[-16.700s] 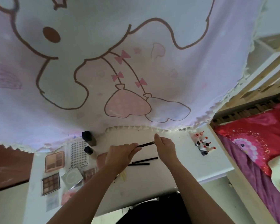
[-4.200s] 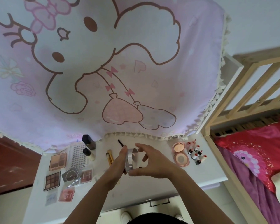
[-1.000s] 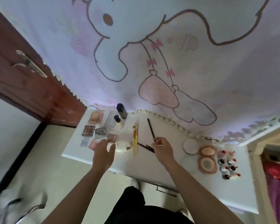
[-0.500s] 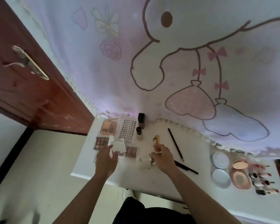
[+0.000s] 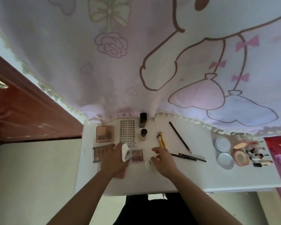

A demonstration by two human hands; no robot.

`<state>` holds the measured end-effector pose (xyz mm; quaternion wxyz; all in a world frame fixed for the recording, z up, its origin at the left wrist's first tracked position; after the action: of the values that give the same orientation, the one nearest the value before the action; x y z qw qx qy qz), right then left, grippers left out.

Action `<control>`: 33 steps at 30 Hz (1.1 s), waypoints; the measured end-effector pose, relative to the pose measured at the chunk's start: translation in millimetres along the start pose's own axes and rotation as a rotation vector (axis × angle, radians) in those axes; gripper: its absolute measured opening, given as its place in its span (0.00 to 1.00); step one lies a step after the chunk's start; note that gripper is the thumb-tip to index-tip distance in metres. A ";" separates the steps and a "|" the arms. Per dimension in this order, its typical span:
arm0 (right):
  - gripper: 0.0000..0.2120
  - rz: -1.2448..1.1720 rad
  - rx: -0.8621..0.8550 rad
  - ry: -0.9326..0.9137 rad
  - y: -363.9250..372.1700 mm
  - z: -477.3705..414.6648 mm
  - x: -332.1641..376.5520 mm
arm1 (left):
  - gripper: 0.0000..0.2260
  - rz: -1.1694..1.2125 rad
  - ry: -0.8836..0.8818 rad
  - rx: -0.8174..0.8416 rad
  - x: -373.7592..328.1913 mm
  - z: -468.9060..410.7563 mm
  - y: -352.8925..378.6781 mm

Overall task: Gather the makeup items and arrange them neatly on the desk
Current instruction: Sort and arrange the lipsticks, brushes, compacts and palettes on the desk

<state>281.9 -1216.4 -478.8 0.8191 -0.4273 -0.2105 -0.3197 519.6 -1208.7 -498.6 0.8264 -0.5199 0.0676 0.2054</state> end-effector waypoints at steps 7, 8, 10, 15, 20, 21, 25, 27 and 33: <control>0.21 0.064 0.092 -0.133 -1.0 -8.2 18.1 | 0.37 0.087 -0.018 0.010 -20.5 0.6 -13.9; 0.22 0.051 0.109 -0.170 -2.2 -9.0 25.7 | 0.38 0.167 -0.013 0.021 -23.1 2.5 -19.4; 0.24 0.018 0.148 -0.241 -4.1 -9.9 39.8 | 0.40 0.271 0.039 0.070 -30.1 7.3 -30.8; 0.22 -0.255 0.326 -0.245 -17.4 0.1 57.0 | 0.37 0.565 0.116 0.248 -53.2 21.4 -60.6; 0.13 -0.517 0.364 -0.189 -48.3 22.4 66.7 | 0.26 1.068 0.066 0.308 -74.1 35.5 -79.4; 0.14 -0.556 0.351 -0.184 -52.5 26.6 67.0 | 0.23 1.140 0.056 0.321 -78.8 37.8 -79.6; 0.17 -0.636 0.299 -0.202 -60.5 43.3 63.5 | 0.19 1.296 0.098 0.397 -98.7 45.6 -72.7; 0.17 -0.676 0.255 -0.204 -65.4 53.5 60.4 | 0.19 1.314 0.093 0.410 -107.0 50.0 -70.8; 0.13 -0.631 0.106 -0.198 -67.7 85.1 42.2 | 0.21 1.283 0.107 0.489 -119.8 55.6 -48.8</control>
<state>258.0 -1189.1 -368.0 0.6763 -0.3267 -0.4273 -0.5032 425.3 -1210.0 -394.0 0.6305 -0.1850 0.4472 0.6068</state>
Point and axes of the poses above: each hand's wrist, its own z-axis away from the middle knuckle, its own y-axis out of the palm, x = y × z, the point moved 5 cm from there along -z, towards the middle knuckle, and after that the axes turned 2 degrees about -y, right-handed, at the moved point
